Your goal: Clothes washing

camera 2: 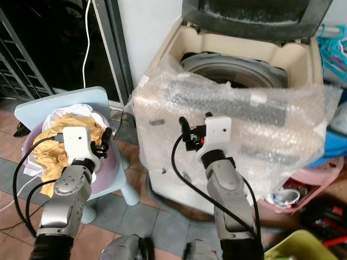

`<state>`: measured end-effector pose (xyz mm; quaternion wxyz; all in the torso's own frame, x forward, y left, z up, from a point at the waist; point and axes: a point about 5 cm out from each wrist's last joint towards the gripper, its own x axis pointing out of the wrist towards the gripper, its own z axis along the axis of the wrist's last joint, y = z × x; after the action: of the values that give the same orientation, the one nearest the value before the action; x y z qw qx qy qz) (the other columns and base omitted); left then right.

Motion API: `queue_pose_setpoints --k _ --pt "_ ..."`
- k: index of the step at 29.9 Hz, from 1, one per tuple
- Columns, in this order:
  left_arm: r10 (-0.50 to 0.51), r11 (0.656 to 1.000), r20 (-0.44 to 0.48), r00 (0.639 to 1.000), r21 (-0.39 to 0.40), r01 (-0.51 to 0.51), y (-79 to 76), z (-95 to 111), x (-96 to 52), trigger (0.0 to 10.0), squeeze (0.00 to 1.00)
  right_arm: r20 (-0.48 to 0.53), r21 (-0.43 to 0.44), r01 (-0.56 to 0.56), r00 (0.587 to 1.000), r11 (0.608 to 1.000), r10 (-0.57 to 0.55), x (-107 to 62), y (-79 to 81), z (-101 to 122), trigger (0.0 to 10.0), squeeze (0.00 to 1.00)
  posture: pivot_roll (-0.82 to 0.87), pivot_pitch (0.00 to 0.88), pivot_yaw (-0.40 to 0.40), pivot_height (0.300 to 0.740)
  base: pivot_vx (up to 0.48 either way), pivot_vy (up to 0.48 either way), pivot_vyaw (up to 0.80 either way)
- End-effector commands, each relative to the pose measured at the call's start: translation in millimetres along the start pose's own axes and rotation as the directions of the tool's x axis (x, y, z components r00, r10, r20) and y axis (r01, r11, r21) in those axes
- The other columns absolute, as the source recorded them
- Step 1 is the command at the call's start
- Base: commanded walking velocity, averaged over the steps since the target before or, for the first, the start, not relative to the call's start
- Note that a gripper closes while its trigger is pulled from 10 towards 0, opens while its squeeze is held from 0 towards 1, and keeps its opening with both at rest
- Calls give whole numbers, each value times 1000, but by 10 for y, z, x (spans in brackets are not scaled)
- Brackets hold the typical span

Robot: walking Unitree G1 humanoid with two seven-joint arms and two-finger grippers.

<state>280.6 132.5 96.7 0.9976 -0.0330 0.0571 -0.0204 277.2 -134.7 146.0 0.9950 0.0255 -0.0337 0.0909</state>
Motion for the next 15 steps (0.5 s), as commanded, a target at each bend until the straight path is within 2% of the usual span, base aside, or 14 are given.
queue_pose_setpoints --k 1,2,6,10,12,15 --pt "7 1000 3 1000 20 -7 37 17 0 10000 0 -12 10 50 999 999 -50 21 -55 18 10000 0 -35 48 63 740 0 480 0" --pt "13 1000 8 1000 26 -13 36 27 5 10000 0 -32 3 65 997 998 -65 30 -70 -2 10000 0 -35 47 63 740 0 480 0" --pt "64 996 39 997 54 -66 73 73 14 10000 0 -38 23 12 999 1000 -11 27 10 -14 10000 0 -31 46 65 740 0 480 0" --pt "106 992 52 993 69 -109 112 78 7 10000 0 -110 -20 45 993 999 -47 14 -59 -113 10000 0 -21 44 58 740 0 480 0" --pt "130 989 35 991 58 -132 143 55 2 10000 0 -132 35 3 991 999 1 12 -35 -139 10000 0 -19 41 59 740 0 480 0" --pt "128 989 50 991 74 -131 152 66 5 10000 0 -106 45 -7 994 999 12 24 -26 -119 10000 0 -14 38 58 740 0 480 0"
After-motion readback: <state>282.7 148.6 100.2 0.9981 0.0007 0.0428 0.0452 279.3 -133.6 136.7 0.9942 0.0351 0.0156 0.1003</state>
